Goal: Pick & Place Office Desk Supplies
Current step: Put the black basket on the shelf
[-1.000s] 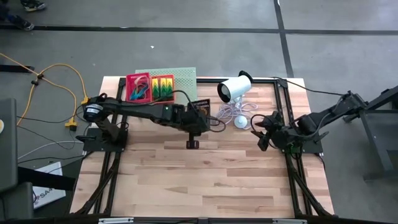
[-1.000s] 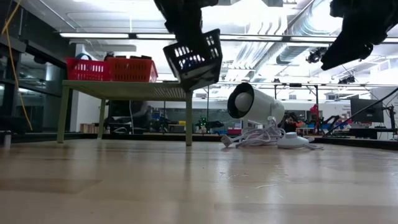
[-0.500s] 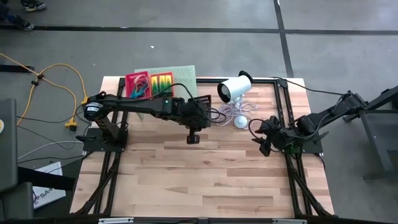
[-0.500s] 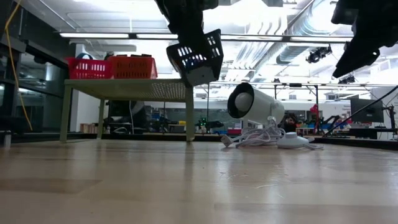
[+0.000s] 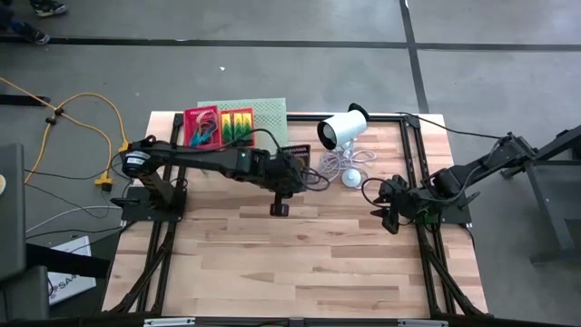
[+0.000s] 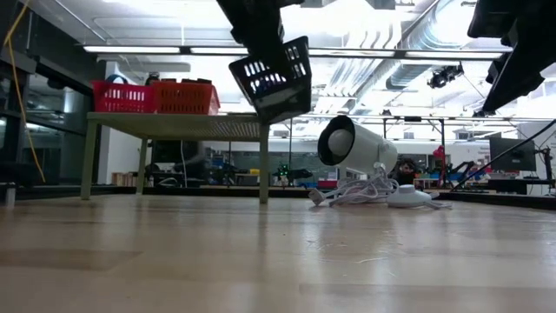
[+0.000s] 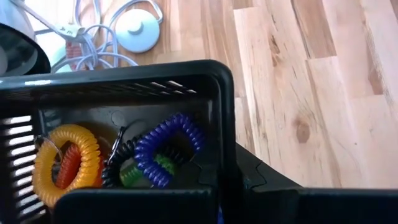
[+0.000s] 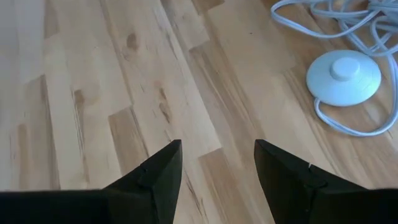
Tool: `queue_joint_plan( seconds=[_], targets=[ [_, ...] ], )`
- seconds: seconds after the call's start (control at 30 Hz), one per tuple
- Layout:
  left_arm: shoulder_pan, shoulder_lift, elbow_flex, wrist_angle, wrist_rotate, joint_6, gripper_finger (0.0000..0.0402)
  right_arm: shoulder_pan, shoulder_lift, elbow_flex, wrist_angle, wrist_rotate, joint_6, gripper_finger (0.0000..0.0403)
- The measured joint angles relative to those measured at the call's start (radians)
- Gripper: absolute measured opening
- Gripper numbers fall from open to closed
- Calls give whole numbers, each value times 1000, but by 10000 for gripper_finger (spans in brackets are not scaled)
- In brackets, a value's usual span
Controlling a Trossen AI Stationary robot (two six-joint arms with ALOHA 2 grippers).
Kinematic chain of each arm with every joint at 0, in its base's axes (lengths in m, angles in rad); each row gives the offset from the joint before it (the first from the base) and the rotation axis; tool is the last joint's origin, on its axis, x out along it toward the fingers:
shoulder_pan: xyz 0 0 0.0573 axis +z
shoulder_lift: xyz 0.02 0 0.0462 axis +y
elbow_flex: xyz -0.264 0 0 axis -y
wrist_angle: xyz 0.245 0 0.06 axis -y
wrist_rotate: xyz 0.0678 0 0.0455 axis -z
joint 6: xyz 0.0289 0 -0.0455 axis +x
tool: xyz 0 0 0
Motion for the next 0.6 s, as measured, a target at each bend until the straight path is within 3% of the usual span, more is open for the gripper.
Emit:
queue_joint_plan(
  seconds=[0.6],
  targets=[
    [-68,2,8,2,-26,-11,0,0,0,0,0,1,0,188]
  ],
)
